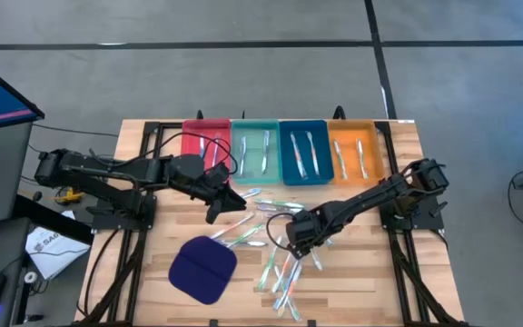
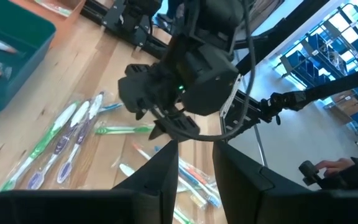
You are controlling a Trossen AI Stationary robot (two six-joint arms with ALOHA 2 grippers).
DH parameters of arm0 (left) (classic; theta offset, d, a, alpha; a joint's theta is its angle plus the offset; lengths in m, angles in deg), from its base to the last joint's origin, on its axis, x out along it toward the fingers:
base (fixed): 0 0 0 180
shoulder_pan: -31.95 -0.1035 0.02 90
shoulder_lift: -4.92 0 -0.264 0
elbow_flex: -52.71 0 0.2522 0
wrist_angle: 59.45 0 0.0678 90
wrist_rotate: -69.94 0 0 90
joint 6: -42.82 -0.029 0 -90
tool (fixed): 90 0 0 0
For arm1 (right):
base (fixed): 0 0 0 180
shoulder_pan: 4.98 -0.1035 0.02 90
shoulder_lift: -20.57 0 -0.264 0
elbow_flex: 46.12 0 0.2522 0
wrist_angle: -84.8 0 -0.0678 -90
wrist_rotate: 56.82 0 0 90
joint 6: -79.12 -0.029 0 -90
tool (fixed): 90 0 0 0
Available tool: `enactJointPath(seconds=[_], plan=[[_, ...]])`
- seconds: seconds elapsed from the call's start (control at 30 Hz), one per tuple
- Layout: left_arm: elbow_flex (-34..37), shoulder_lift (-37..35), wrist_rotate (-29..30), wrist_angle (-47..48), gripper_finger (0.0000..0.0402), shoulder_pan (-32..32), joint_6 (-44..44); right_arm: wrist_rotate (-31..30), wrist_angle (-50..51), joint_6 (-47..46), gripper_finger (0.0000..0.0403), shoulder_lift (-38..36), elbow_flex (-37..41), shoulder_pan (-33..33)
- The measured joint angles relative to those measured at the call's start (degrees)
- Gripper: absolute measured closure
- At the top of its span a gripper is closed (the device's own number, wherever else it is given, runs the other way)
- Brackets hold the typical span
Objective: Pick & Place Toothbrushes
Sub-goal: Put the green toothbrush into the orange bin
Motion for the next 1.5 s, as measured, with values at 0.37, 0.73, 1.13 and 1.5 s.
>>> enactJointPath(seconds=[0.37, 0.73, 1.13, 1.5], plan=[[0.0, 0.0, 0.0, -0.5, 0.0308, 0.0, 0.1, 0.9, -3.5, -0.1, 0.0166, 0.0, 1.9, 0.3], [0.0, 0.0, 0.9, -0.8, 0.0308, 0.0, 0.1, 0.9, -1.5, 0.9, 0.0268, 0.0, 1.9, 0.5], [0.0, 0.0, 1.3, -1.1, 0.0308, 0.0, 0.1, 2.1, -1.6, 2.3, 0.028, 1.0, 1.9, 0.7], [0.0, 0.0, 1.8, -1.2, 0.0308, 0.0, 0.1, 2.1, -0.9, 2.6, 0.0279, 1.0, 1.9, 0.9]])
